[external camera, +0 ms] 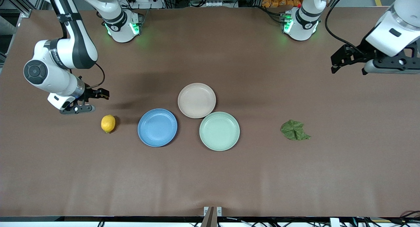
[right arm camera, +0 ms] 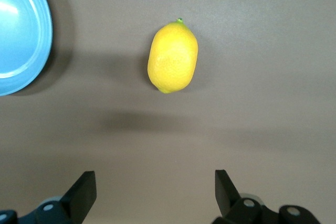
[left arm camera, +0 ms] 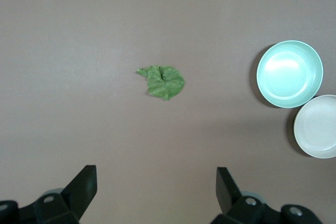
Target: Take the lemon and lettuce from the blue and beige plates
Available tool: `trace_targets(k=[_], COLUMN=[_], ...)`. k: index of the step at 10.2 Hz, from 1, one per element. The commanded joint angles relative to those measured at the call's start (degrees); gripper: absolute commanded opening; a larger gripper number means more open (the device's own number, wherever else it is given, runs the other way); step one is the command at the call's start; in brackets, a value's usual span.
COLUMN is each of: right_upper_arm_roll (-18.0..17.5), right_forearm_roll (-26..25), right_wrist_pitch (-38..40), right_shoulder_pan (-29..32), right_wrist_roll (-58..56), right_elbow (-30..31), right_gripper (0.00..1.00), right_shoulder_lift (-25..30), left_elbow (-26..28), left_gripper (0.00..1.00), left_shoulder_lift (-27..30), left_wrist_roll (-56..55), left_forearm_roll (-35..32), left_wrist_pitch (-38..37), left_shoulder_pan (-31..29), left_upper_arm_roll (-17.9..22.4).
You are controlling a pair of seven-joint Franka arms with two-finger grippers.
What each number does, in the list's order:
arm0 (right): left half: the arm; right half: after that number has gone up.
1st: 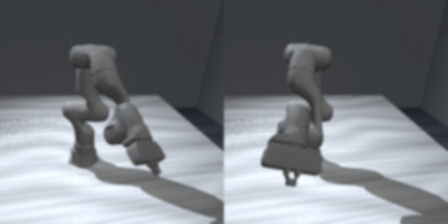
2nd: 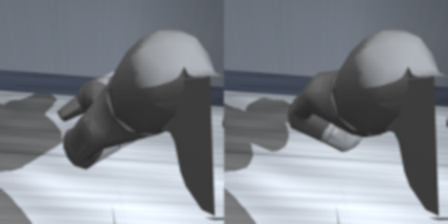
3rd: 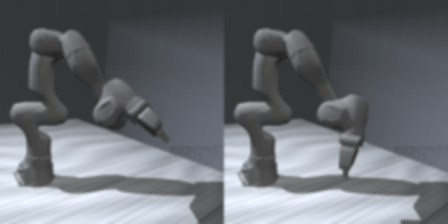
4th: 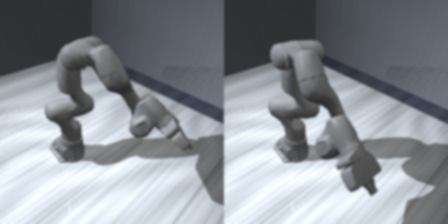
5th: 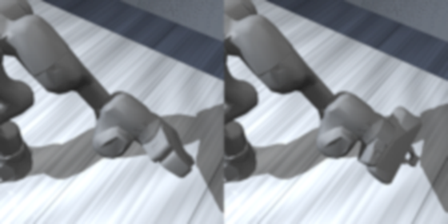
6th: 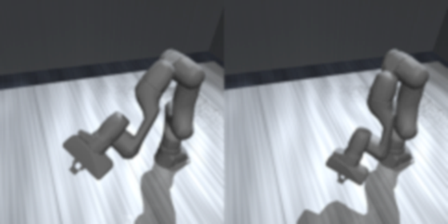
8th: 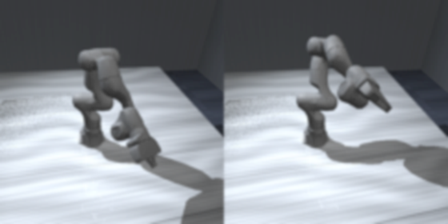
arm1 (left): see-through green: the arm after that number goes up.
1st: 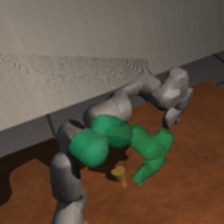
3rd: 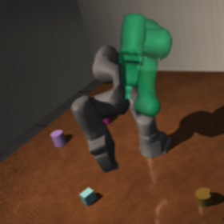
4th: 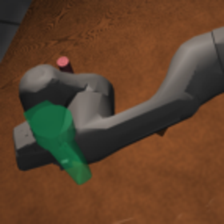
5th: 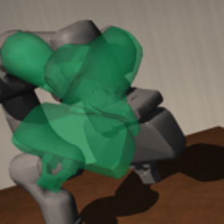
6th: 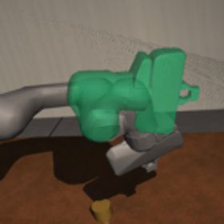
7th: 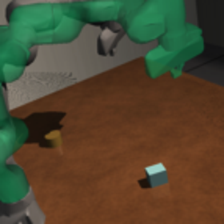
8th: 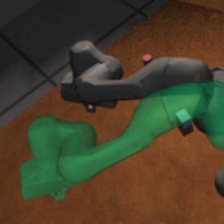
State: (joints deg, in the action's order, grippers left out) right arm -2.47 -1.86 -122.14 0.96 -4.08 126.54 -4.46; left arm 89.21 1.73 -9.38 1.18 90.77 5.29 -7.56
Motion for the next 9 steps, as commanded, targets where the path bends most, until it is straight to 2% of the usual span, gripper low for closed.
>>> trace_targets(k=[1, 3, 5, 9], right_upper_arm_roll=[0.0, 0.0, 0.0, 0.3], right_forearm_roll=[-0.2, -0.2, -0.8, -0.9], right_wrist_pitch=[3.1, 7.4, 15.1, 23.1], right_shoulder_pan=[0.3, 0.3, 0.3, 0.4], right_wrist_roll=[0.7, 0.7, 0.7, 0.6], right_elbow=[0.6, -3.5, -10.4, -15.0], right_gripper=[1.00, 1.00, 1.00, 1.00], right_shoulder_lift=[3.3, 3.2, 2.8, 5.9], left_elbow=[-0.8, -0.8, -0.5, -0.3], left_gripper=[1.00, 1.00, 1.00, 1.00], left_shoulder_lift=[-0.6, -0.7, -0.5, -0.2], left_wrist_roll=[-0.3, 2.7, 4.4, 4.7], left_forearm_roll=[0.1, -1.0, -1.7, -1.8], left_wrist_pitch=[-1.1, -0.7, -0.7, -1.1], left_shoulder_pan=[-0.5, -0.5, -0.3, -0.3], left_upper_arm_roll=[-0.3, -0.3, -0.3, -0.3])
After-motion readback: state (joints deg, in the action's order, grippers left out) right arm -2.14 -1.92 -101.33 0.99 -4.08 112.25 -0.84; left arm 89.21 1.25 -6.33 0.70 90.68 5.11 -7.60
